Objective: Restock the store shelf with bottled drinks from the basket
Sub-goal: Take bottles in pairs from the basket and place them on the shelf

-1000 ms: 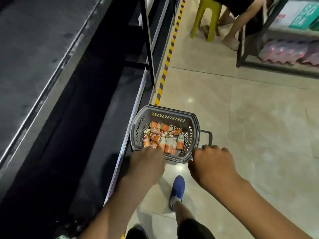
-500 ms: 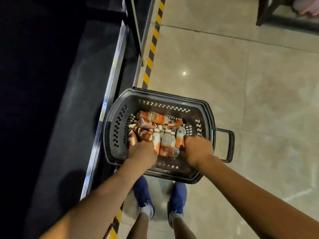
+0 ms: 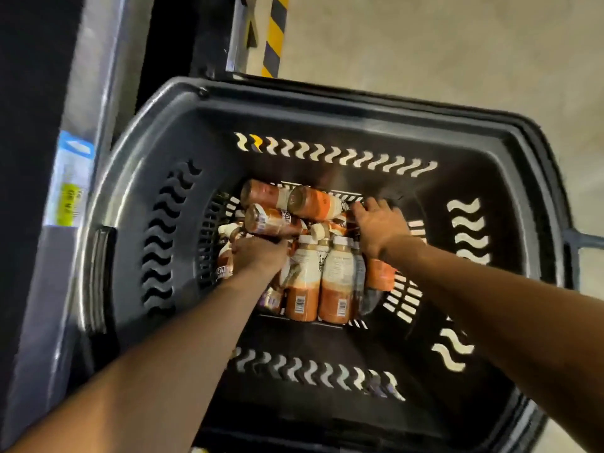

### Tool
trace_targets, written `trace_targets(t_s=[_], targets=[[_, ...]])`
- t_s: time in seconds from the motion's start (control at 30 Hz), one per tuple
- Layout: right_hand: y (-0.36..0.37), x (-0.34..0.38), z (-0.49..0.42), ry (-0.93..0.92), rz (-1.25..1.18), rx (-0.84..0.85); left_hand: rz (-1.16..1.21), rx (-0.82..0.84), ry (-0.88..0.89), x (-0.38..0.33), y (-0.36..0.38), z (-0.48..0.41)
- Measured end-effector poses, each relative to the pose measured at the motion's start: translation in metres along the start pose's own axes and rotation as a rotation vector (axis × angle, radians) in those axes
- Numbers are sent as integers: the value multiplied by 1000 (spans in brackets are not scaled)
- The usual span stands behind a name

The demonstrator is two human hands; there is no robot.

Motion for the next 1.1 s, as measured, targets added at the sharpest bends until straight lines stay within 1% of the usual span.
trace_targets(t_s=[0.07,0.1,0.2,0.3,0.37,0.43,0.5,0.53,0.67,0.77,0.87,0.93,1.1], targets=[[15,1,-22,-75,83,-19,170,-40,-78,-1,12,-14],[22,1,-30,-100,105,-49,216,-74,-83,-1,17,-19],[35,-2,-44,-133,118,-164,227,-146,-47,-4,24,-27],[31,-3,-40,-131,73,-165,230,-119,-48,-4,20,-22],[23,-9,-25,-37,-74,-118,237,-63,-73,-5,14,-9],[13,-16,2,80,-317,-41,288,30,-126,-2,6,16],[-1,-23,38,156,-493,19,280,118,-114,2,-1,50],[-12,-25,56,170,-530,32,264,134,-86,3,-6,66],[-73,-26,132,165,-588,37,239,142,92,-12,-45,147],[-130,-23,197,199,-724,-14,239,182,190,-39,-92,220],[-207,-15,270,218,-872,-99,319,210,306,-67,-154,299],[-261,-10,325,226,-958,-132,393,187,372,-79,-197,355],[-374,0,458,265,-1168,-272,558,173,482,-83,-307,492]])
Point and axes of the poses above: each hand's wrist, its own z-axis away from the middle knuckle, its own y-axis out of the palm, x = y × z, the point moved 3 cm from there along -z, towards the middle knuckle, and after that the axes turned 1 degree about z, right-handed, at the moved point
